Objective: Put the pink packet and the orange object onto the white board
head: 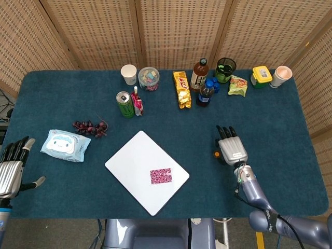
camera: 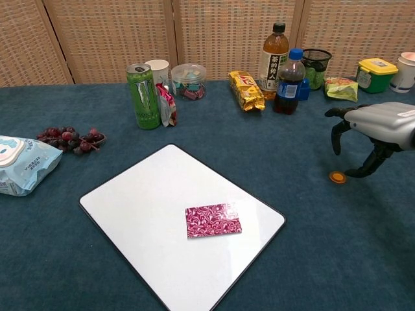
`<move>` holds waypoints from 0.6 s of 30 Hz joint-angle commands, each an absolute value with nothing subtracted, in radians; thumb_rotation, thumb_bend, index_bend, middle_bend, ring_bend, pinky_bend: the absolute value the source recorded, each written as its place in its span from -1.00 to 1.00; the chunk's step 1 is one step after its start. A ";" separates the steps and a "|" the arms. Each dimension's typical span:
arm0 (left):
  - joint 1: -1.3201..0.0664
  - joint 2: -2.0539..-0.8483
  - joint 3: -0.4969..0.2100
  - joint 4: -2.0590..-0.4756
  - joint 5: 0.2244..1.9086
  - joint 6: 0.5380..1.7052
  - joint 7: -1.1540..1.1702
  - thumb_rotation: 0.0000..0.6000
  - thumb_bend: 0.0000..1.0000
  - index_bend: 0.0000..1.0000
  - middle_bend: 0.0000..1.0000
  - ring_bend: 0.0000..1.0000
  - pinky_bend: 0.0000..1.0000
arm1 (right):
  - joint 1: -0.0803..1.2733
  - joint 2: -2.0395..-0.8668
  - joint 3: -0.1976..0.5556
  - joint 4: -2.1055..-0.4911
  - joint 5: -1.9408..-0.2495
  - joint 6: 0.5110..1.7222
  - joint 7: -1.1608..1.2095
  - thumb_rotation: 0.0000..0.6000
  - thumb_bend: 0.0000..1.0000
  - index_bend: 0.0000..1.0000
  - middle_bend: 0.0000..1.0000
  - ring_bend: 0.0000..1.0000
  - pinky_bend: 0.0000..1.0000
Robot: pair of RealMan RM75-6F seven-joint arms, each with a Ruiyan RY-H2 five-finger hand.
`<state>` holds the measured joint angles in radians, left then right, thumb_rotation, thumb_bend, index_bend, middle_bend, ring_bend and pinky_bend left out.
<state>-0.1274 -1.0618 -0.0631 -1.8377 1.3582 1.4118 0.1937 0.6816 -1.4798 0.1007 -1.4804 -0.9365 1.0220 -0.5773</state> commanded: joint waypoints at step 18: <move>-0.132 -1.053 -0.066 -1.836 1.347 1.401 0.178 1.00 -1.00 -1.00 -1.00 -1.00 -1.00 | 0.685 -1.583 0.116 -1.333 -0.898 0.983 -0.567 1.00 -0.33 -0.16 -1.00 -1.00 -1.00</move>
